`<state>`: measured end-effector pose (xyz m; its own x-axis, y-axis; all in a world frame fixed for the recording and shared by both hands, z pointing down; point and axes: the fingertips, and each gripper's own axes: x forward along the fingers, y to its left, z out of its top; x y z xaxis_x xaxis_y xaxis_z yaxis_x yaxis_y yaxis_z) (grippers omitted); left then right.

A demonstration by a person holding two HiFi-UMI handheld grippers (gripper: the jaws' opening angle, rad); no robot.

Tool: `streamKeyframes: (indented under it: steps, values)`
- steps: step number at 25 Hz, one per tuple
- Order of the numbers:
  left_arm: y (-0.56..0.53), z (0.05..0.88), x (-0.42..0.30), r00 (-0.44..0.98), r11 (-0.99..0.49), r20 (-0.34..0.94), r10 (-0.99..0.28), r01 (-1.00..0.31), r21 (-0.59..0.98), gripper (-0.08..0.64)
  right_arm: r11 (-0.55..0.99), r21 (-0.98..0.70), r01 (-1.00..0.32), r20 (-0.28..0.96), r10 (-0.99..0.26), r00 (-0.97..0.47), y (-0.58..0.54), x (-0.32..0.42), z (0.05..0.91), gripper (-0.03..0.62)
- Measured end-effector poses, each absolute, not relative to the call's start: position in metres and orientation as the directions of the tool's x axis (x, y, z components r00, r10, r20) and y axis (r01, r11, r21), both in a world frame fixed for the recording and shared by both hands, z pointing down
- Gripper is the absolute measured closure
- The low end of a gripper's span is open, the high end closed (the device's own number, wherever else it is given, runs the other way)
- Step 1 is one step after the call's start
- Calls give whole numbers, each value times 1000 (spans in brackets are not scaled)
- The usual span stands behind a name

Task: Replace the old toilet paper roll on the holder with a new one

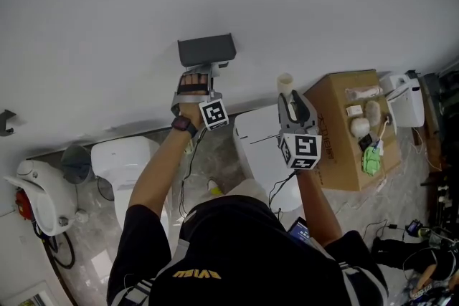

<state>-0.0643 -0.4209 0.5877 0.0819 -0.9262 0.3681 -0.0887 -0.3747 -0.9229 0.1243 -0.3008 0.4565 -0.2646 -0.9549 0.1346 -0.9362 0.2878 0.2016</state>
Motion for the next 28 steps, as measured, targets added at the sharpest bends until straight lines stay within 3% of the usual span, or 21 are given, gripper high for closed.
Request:
streamKeyframes:
  steps: [14,19,24,28]
  values:
    - [-412,585,-63,77,-367,361,-929,-87,-926,311,309,194,-931,122,-949,-290,-296,114,452,456]
    - [-408,577,-58,119,-366,349,-930,-187,-912,313,309,192,-931,124,-949,-289,-293,117,453,454]
    - [-401,578,-70,81,-357,347,-934,-195,-914,318,311,190,-931,129,-948,-290,-288,117,455,454]
    - [-395,563,-92,40,-316,320,-947,-304,-899,307,319,188,-929,122,-946,-300,-288,113,452,453]
